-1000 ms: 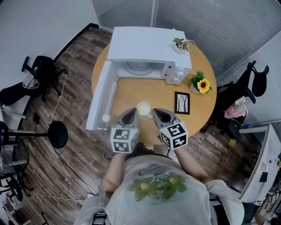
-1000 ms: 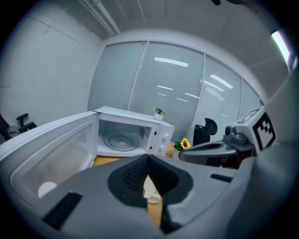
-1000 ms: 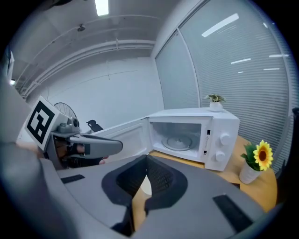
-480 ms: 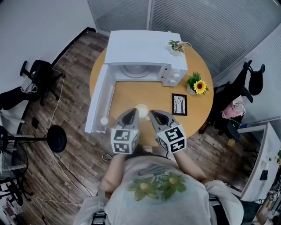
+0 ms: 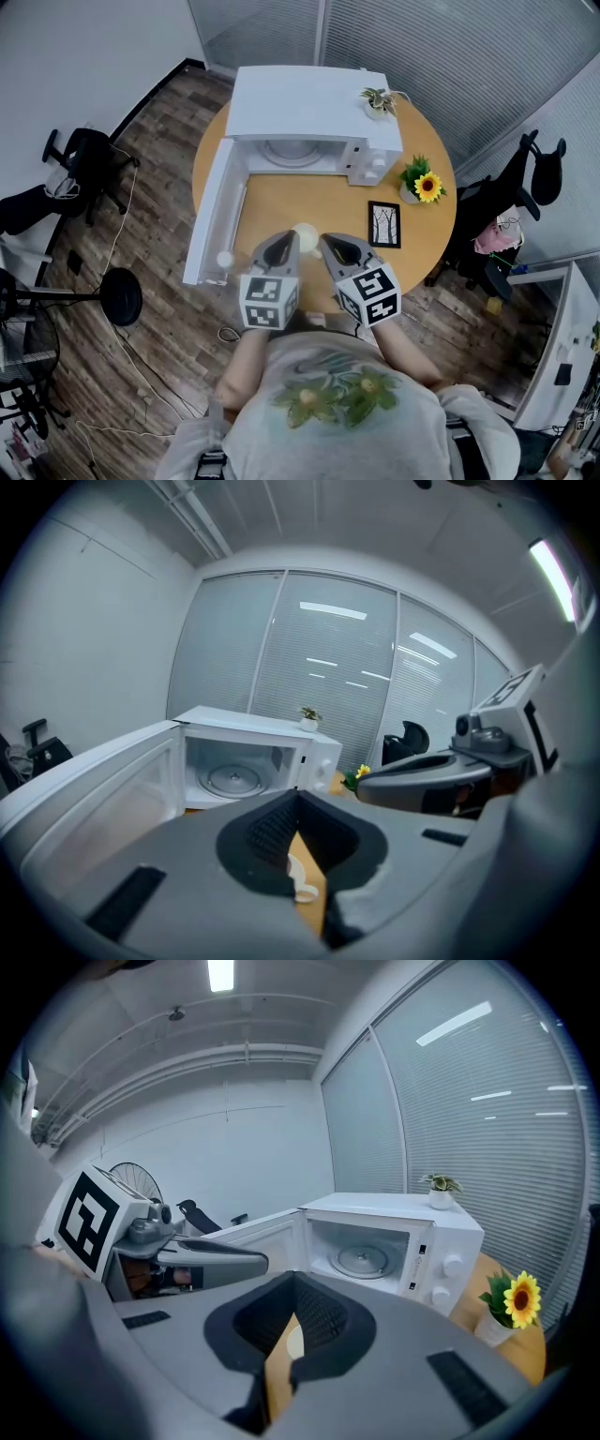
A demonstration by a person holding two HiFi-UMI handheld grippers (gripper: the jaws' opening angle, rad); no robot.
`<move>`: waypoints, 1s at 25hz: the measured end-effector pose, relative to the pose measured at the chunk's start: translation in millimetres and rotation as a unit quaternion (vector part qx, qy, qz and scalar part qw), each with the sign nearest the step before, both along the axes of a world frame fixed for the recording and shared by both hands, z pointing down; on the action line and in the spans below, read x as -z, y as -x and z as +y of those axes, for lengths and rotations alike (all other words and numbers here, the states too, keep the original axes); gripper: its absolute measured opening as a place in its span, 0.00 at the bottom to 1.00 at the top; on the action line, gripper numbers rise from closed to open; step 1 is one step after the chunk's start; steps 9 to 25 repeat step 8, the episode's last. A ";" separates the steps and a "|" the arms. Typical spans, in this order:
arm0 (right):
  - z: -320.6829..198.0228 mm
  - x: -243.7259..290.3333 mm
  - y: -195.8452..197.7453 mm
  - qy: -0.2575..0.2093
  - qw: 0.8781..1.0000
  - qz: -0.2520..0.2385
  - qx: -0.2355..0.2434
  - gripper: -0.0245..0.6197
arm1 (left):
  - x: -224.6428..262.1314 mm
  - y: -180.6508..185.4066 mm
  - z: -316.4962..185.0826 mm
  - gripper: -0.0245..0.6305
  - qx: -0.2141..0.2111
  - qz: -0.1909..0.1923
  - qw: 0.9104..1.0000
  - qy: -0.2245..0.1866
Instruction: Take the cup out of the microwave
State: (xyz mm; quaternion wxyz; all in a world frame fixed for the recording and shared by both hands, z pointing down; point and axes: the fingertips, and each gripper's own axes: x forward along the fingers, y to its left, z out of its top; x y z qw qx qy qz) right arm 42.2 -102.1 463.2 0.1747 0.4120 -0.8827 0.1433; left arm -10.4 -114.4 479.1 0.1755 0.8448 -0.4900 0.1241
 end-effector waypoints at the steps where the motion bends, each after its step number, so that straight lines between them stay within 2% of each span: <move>1: 0.1 -0.1 1.0 0.003 1.000 -0.001 0.001 0.06 | -0.5 0.5 -0.2 0.04 -0.001 -0.001 1.000 -0.002; 25: -2.5 -3.4 5.5 0.008 1.000 0.002 0.005 0.06 | -2.5 -0.1 -0.7 0.04 -0.009 0.001 1.000 0.007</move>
